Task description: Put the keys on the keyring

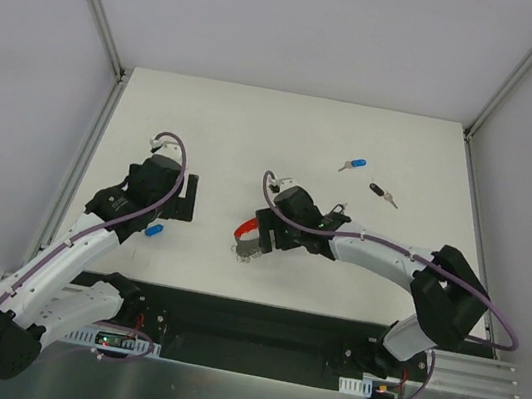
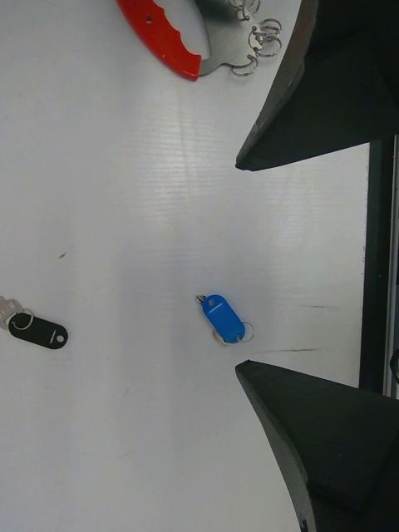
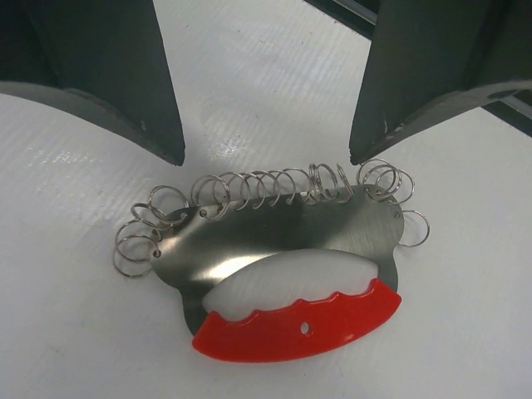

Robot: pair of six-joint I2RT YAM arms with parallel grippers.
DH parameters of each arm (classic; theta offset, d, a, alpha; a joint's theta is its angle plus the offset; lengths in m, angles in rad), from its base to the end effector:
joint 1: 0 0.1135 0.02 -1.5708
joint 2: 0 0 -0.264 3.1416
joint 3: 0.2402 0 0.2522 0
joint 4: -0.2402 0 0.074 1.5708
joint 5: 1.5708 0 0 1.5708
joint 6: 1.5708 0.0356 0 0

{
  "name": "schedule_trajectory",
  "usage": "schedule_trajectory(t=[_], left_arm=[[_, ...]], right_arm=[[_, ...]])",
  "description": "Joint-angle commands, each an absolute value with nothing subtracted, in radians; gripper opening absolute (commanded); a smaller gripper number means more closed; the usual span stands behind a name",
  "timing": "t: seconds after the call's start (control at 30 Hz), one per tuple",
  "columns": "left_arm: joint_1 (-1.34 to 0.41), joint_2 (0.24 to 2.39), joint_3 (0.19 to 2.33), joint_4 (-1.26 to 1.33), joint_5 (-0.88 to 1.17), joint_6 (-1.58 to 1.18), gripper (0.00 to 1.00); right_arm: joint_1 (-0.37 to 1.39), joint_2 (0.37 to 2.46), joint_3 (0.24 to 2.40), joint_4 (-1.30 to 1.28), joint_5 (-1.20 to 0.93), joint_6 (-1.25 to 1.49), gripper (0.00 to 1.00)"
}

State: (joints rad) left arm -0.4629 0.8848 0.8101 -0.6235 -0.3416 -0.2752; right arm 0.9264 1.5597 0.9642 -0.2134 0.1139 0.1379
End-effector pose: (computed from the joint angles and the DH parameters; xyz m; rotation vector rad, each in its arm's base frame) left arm 0.1699 -0.0715 0.2902 0.0302 2.2213 -0.0162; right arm 0.2009 0.2606 0.2106 -0.8729 2.2412 0.3705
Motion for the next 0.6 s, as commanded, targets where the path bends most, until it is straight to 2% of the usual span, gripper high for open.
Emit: schedule_trajectory(t=[0.0,0.2,0.57], left_arm=[[-0.451,0.893,0.81,-0.634,-0.328,-0.262,0.99],[-0.448,0.897,0.808,-0.634,-0.325,-0.261,0.99],[-0.442,0.91,0.81,-0.632,-0.313,-0.256,0.99]], right_arm=[[0.93,1.618,0.986,-0.189,0.025,0.13,0.84],[0.953,1.689,1.028,-0.173,-0.058,0.118,0.84],[1.143,1.781,1.226,-0.225,-0.061,0.063,0.85]])
